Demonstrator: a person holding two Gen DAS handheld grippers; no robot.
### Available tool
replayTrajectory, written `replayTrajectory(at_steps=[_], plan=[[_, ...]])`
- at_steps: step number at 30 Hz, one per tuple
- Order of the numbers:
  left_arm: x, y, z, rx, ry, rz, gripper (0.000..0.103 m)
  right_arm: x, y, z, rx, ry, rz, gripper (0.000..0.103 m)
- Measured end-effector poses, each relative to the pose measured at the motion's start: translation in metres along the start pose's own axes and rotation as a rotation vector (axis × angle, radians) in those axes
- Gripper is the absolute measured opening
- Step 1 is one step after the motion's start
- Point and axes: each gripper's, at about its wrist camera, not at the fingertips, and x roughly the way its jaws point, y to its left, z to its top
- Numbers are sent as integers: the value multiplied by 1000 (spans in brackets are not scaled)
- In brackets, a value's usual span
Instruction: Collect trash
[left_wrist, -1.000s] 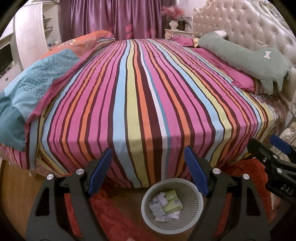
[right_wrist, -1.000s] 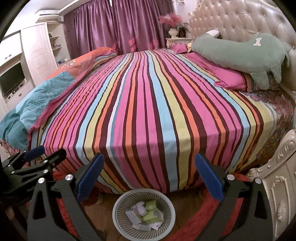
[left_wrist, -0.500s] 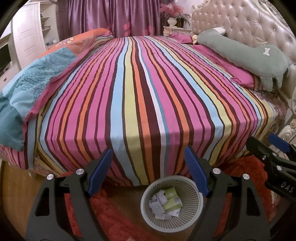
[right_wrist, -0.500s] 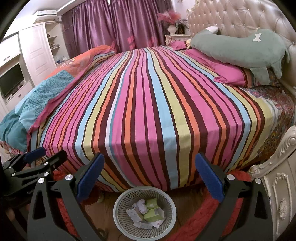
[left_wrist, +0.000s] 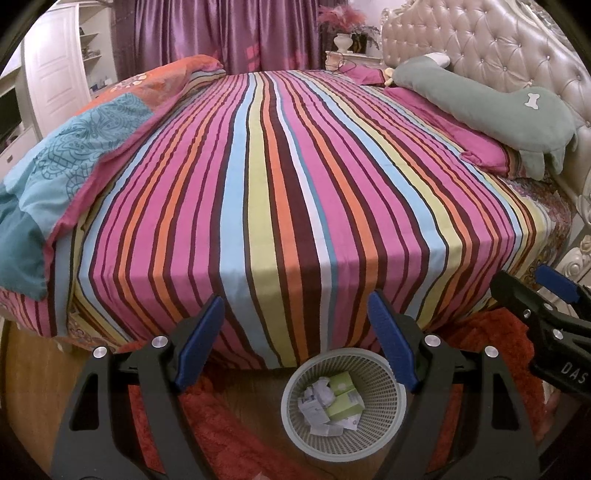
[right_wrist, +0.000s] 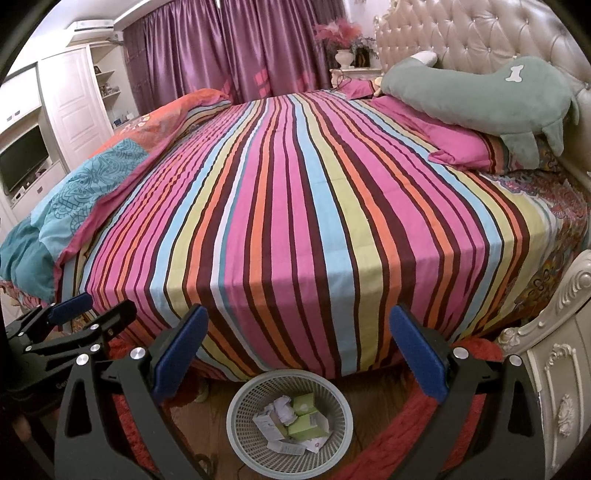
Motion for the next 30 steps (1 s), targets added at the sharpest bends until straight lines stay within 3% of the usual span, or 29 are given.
replayTrajectory(at_steps=[19,30], plan=[[0,3,-1,-3,3,-34,78,0,0,0,4,-2,-2,94],[-1,-1,0,19,2,-9,78,0,-1,1,4,0,0,94]])
